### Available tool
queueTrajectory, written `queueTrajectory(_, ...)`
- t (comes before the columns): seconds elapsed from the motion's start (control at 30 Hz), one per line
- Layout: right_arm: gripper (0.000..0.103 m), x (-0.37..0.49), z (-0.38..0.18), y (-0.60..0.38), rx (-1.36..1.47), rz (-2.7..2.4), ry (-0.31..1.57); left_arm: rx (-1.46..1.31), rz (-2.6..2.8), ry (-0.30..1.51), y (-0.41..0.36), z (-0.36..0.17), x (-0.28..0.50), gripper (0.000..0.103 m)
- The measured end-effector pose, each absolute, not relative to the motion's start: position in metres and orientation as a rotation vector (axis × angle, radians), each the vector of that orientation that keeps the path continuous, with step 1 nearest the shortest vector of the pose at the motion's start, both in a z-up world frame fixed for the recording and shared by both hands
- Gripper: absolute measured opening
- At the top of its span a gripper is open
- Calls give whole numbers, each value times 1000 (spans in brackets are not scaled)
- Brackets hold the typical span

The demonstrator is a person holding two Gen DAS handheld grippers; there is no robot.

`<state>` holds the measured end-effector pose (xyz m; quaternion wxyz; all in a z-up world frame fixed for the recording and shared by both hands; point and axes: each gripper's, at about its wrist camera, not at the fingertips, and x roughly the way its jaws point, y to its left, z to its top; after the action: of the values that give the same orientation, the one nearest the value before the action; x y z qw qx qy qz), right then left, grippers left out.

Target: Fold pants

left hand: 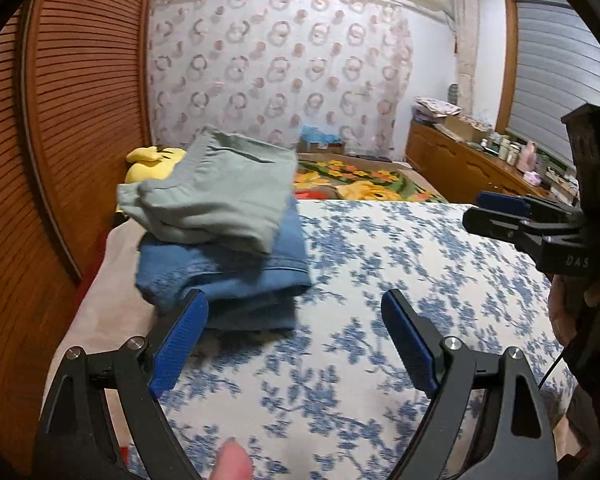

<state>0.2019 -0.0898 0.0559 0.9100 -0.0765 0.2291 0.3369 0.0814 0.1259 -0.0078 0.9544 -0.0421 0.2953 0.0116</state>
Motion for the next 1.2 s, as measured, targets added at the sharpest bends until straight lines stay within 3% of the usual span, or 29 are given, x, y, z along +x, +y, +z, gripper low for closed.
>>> queueTrajectory(0.53,77,111,51,-145,-93,545,455,-43,-19,585,65,-4,59,89)
queueTrajectory(1.2,78,42,82,-189,-48,421,384,-14,-46,507,21,44,38,89)
